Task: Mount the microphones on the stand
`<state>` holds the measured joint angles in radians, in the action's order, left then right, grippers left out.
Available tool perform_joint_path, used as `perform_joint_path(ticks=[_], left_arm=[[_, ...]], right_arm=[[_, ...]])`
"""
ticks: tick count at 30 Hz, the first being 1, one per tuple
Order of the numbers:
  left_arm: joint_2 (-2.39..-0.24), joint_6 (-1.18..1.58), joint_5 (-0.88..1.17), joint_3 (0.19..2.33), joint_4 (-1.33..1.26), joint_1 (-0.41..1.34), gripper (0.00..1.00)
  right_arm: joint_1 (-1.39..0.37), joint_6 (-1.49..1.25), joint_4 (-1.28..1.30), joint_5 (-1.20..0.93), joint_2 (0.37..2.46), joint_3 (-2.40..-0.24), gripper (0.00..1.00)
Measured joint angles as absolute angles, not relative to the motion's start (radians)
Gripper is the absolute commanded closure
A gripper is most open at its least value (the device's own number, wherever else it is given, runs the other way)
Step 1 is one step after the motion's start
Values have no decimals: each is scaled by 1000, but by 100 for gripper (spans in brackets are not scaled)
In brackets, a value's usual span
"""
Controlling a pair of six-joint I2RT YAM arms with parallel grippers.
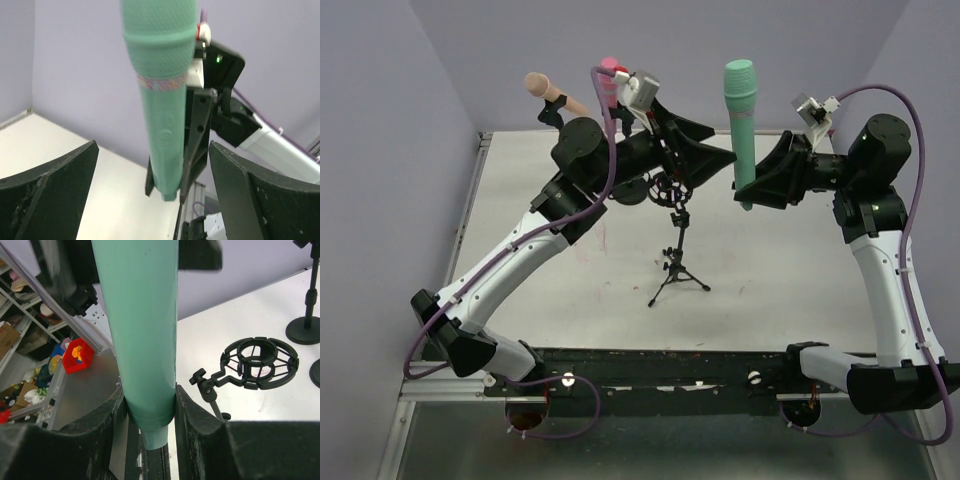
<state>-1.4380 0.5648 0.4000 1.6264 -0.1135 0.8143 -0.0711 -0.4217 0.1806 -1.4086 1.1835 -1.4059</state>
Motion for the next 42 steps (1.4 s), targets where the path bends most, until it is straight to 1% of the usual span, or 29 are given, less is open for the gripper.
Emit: perform_joint_path(ticks=[4,7,13,17,19,29,31,32,33,34,35,36,38,39,40,42], left_arm=[[-1436,636,462,1641,-176,756,2],[-1463,674,506,1710,-179,751,3],[-1521,727,547,1790,-176,762,11],[-1583,748,553,1838,-169,781,20],[-1612,747,553,1861,-150,797,26],[-1640,707,540,1895,-74,806,34],[-1638,702,539,1894,-73,807,41],[-1637,701,538,1894,-73,807,49],[-1636,700,539,1893,-73,807,63],[-1635,700,540,1893,-74,807,74],[-1634,696,541,1893,-79,807,78],[-1633,696,543,1893,-80,808,82],[-1633,695,545,1894,-81,810,88],[-1633,694,546,1894,-81,810,89],[-1633,693,548,1894,-81,809,89],[-1631,691,551,1894,-80,805,89]], right_arm=[[-71,-416,177,-1438,1167,-1398,83],[-71,-416,166,-1457,1161,-1392,83],[-71,-419,150,-1467,1157,-1381,83],[-71,-429,127,-1471,1152,-1359,83],[-71,-433,123,-1472,1151,-1349,83],[-71,-445,117,-1472,1143,-1339,83],[-71,-446,115,-1472,1143,-1339,83],[-71,-446,113,-1472,1143,-1339,83],[-71,-447,113,-1472,1143,-1339,83],[-71,-450,113,-1472,1143,-1339,81],[-71,-454,113,-1471,1143,-1338,78],[-71,-457,112,-1470,1143,-1335,72],[-71,-459,105,-1470,1143,-1332,42],[-71,-463,103,-1471,1143,-1331,23],[-71,-465,101,-1472,1143,-1330,0],[-71,-475,97,-1473,1142,-1327,0]])
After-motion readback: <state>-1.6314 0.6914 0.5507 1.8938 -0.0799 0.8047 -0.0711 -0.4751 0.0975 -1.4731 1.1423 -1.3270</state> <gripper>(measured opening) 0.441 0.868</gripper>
